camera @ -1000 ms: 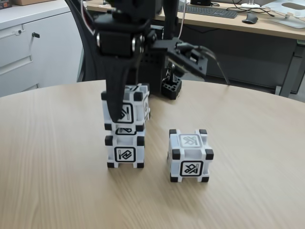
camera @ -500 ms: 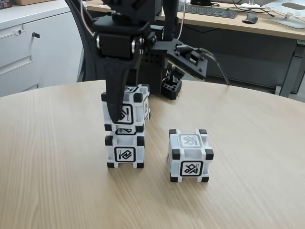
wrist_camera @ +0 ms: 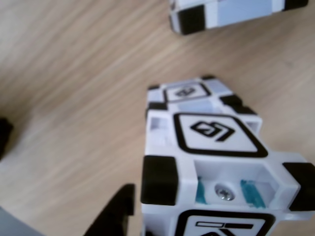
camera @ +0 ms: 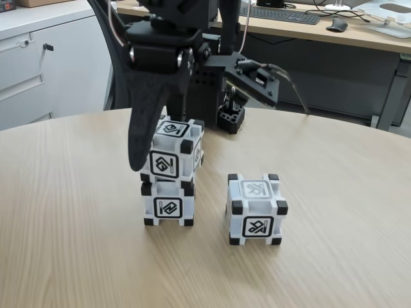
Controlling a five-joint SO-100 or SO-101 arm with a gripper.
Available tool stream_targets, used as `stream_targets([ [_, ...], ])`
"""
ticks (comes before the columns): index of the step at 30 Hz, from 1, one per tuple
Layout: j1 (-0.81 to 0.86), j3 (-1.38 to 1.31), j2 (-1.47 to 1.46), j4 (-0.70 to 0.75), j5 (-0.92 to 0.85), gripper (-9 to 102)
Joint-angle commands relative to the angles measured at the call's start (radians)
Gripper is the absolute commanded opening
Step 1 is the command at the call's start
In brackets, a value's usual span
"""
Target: Stack cubes from left to right.
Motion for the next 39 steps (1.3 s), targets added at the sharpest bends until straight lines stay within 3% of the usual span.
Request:
stream_targets([
  [1,-0.005,-0.029,0.018,-0.011,0.006,51],
  [20,-0.417,-0.025,0.021,-0.011,0.212,55],
  [28,-0.413,-0.038,-0.012,-0.029,0.198,55],
  [34,-0.408,-0.026,-0.121,-0.189,0.172,53],
  [39,-0.408,-0.025,-0.163,-0.224,0.152,53],
])
